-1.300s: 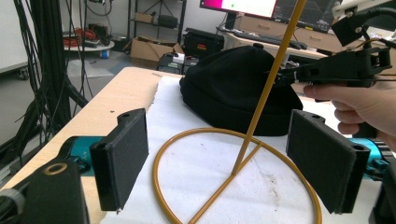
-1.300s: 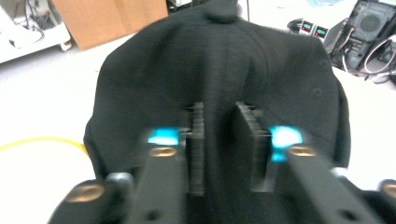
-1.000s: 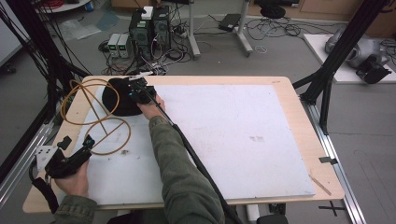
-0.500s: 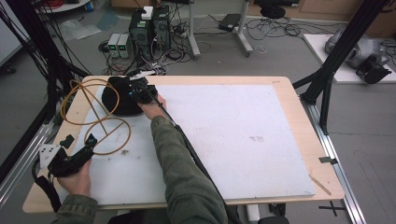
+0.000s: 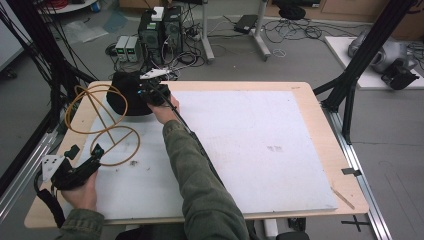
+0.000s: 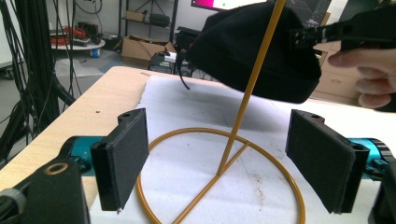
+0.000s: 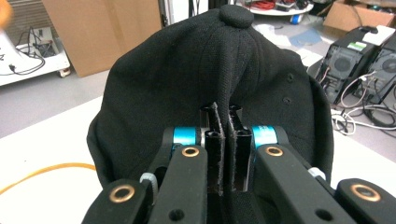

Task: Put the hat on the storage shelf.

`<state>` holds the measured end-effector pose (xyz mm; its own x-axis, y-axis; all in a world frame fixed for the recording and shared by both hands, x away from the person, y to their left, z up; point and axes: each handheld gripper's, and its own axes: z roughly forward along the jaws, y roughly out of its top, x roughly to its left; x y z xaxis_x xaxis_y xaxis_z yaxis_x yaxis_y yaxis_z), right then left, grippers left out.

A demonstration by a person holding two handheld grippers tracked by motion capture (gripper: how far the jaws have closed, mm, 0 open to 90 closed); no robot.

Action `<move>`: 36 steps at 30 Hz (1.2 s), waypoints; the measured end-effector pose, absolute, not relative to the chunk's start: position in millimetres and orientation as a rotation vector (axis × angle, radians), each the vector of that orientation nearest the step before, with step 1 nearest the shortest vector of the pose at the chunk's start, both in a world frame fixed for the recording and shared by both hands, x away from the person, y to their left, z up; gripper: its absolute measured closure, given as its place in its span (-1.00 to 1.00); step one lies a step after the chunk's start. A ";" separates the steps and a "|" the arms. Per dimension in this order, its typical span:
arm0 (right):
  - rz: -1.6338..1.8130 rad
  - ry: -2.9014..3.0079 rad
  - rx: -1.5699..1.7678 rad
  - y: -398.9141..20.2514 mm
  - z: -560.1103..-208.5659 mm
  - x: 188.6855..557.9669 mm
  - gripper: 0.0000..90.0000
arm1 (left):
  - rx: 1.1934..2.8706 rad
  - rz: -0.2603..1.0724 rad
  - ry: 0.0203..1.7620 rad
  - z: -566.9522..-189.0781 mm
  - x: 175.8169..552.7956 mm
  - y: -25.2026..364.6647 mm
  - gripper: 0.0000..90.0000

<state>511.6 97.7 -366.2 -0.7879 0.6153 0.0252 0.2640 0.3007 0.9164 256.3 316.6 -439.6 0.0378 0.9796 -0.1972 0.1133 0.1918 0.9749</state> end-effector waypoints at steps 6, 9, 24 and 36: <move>1.532 2.196 0.797 88.4 -352.3 509.5 0.96 | 1.166 0.976 1.333 -439.6 256.4 315.8 -0.52; 1.529 2.161 0.801 84.3 -345.7 508.0 0.96 | 1.164 0.976 1.335 -439.7 256.8 315.8 -0.52; 1.598 2.025 0.803 57.0 -313.6 501.3 0.96 | 1.164 0.977 1.334 -439.8 257.0 315.6 -0.51; 1.735 1.926 0.750 37.7 -286.6 488.3 0.96 | 1.162 0.987 1.331 -439.2 256.0 315.6 -0.51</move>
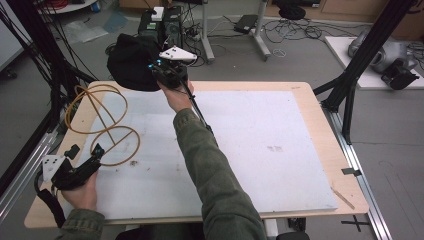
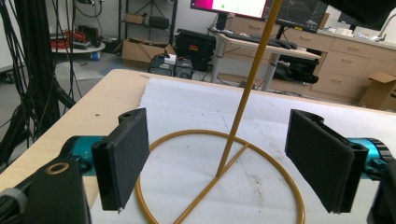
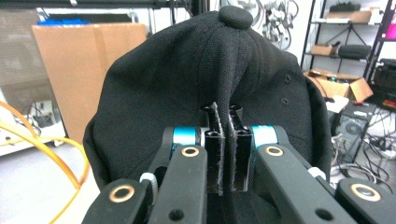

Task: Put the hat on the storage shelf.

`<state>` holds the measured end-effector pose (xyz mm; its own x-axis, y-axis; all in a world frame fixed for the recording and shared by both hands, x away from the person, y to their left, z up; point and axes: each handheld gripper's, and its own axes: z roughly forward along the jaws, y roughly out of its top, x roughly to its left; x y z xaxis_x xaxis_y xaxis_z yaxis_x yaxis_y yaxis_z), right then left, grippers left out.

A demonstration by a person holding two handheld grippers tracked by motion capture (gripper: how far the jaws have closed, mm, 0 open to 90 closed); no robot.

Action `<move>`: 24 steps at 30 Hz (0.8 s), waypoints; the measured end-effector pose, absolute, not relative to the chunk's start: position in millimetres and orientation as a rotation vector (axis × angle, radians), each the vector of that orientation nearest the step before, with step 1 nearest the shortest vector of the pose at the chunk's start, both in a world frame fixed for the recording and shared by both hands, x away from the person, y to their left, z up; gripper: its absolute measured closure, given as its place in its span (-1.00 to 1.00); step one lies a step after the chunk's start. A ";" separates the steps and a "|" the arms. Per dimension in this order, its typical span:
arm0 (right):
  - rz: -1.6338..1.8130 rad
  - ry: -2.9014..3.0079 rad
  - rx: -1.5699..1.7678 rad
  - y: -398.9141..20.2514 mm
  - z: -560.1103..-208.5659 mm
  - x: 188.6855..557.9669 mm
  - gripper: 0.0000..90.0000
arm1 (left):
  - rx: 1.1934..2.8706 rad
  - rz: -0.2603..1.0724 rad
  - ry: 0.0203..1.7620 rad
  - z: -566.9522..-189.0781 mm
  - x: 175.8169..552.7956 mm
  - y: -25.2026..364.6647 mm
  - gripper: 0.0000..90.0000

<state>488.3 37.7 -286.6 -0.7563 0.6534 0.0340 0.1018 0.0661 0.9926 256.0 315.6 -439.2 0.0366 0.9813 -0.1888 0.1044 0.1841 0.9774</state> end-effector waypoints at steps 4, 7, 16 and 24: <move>1.764 1.895 0.736 33.0 -279.6 484.4 0.96 | 1.163 0.988 1.333 -439.1 256.0 315.6 -0.51; 1.790 1.877 0.727 29.0 -274.7 481.9 0.96 | 1.163 0.987 1.333 -439.1 256.0 315.6 -0.51; 1.914 1.821 0.666 23.6 -261.1 466.8 0.96 | 1.161 0.994 1.331 -438.8 255.5 315.5 -0.51; 2.002 1.809 0.603 26.3 -252.5 454.9 0.96 | 1.163 0.992 1.333 -438.8 255.7 315.7 -0.51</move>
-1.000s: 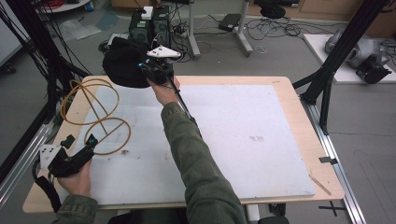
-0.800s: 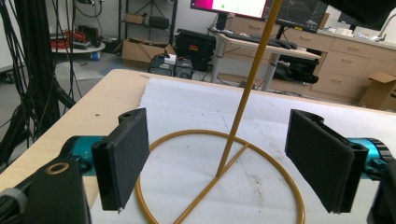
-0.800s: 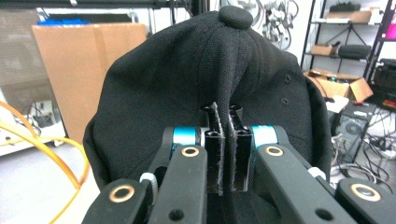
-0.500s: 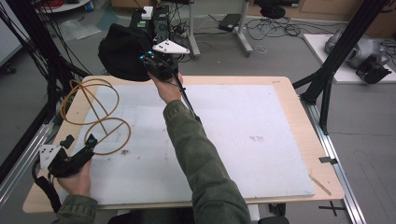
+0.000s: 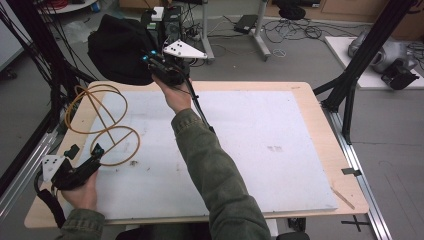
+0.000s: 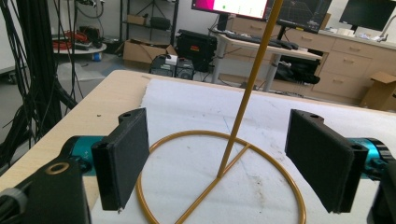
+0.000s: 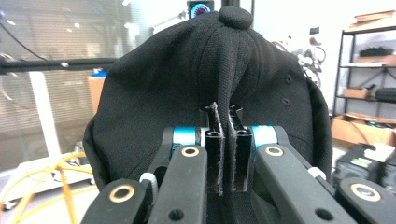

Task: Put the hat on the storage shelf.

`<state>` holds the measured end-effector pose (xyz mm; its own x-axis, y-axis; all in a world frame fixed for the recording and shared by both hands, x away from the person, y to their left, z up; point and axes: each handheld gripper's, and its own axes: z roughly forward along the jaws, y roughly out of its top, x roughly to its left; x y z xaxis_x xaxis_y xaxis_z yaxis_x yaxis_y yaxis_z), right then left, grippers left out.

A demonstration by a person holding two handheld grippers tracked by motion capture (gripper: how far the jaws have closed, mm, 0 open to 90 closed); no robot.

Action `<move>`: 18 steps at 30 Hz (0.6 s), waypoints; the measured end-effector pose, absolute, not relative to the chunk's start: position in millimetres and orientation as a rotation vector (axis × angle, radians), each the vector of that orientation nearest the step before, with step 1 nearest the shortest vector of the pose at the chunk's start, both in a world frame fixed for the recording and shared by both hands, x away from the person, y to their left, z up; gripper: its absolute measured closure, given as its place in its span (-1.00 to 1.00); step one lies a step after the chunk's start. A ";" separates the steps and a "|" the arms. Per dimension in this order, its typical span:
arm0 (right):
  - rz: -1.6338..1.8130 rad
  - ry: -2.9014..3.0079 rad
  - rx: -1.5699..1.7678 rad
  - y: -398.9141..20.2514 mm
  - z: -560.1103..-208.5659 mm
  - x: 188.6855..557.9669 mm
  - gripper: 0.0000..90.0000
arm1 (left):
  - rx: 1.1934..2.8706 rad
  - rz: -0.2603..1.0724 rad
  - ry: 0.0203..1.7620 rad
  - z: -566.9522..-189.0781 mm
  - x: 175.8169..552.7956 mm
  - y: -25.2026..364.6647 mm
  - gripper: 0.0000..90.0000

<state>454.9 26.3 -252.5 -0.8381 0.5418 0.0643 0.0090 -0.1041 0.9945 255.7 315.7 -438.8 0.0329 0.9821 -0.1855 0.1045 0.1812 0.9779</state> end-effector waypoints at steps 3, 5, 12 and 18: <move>2.036 1.808 0.578 26.6 -249.8 451.5 0.96 | 1.159 0.993 1.334 -439.0 255.9 315.8 -0.51; 2.050 1.812 0.572 26.7 -248.6 449.5 0.95 | 1.160 0.991 1.334 -439.0 256.1 315.6 -0.51; 2.097 1.828 0.520 31.2 -244.9 442.1 0.95 | 1.160 0.993 1.334 -438.9 256.1 315.4 -0.51; 2.129 1.862 0.462 39.9 -241.7 433.7 0.95 | 1.161 0.991 1.333 -438.8 256.3 315.0 -0.51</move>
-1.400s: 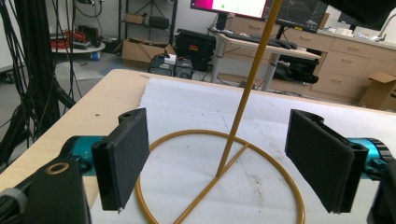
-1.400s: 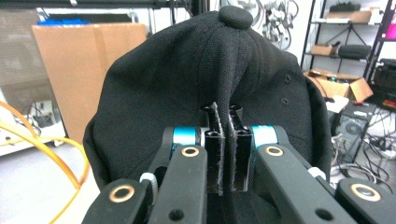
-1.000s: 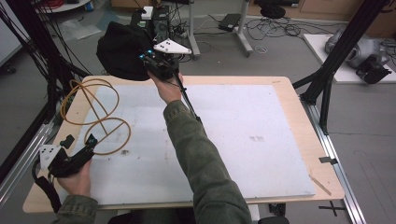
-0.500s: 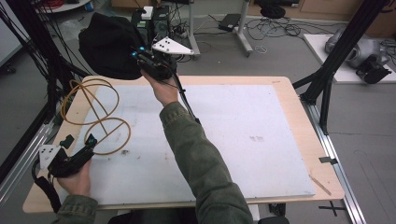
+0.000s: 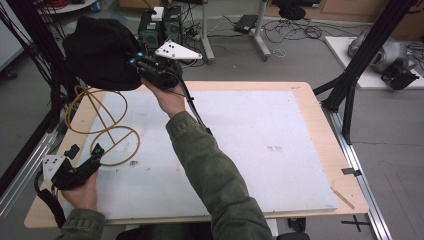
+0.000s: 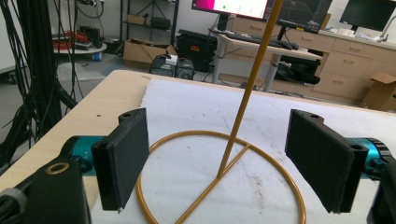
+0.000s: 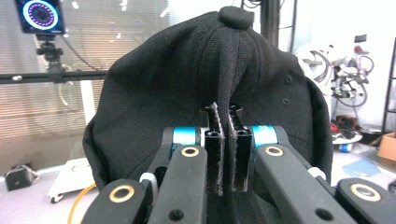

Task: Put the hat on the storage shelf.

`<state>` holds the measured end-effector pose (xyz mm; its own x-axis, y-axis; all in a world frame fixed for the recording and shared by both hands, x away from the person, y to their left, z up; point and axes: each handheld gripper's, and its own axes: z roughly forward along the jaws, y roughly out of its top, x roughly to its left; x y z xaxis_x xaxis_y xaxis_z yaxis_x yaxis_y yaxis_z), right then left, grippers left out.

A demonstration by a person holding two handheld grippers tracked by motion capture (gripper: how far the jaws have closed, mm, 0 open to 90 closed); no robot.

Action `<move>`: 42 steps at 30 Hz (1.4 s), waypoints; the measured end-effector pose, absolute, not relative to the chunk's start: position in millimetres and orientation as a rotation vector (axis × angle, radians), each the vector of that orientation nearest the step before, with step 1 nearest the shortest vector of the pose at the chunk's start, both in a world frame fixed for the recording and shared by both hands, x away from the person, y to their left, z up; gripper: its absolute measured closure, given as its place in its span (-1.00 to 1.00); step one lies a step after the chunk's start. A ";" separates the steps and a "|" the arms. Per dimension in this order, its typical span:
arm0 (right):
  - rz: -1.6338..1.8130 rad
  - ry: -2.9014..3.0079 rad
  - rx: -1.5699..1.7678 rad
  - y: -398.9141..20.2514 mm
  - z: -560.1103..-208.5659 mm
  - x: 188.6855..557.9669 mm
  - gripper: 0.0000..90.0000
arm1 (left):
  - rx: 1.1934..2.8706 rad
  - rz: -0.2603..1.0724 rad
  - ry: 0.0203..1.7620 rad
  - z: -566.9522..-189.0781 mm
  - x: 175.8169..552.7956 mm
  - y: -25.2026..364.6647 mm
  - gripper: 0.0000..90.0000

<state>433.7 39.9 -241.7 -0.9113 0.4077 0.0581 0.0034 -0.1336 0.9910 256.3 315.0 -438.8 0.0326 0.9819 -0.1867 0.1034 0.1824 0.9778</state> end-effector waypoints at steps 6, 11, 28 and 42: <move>2.159 1.901 0.393 50.9 -237.4 425.3 0.95 | 1.158 0.991 1.332 -438.8 256.3 315.1 -0.51; 2.160 1.941 0.347 58.8 -238.1 420.8 0.95 | 1.161 0.989 1.329 -438.6 256.2 314.8 -0.51; 2.066 2.159 0.287 86.7 -248.9 419.2 0.95 | 1.157 0.989 1.328 -438.5 255.9 315.0 -0.51; 1.968 2.255 0.283 103.8 -254.6 416.1 0.94 | 1.152 0.976 1.331 -438.7 256.2 315.7 -0.51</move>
<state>416.1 103.8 -254.6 -0.9733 0.2286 0.0220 0.0527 0.1291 0.9902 256.2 315.7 -438.7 0.0399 0.9787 -0.2013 0.1018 0.1965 0.9752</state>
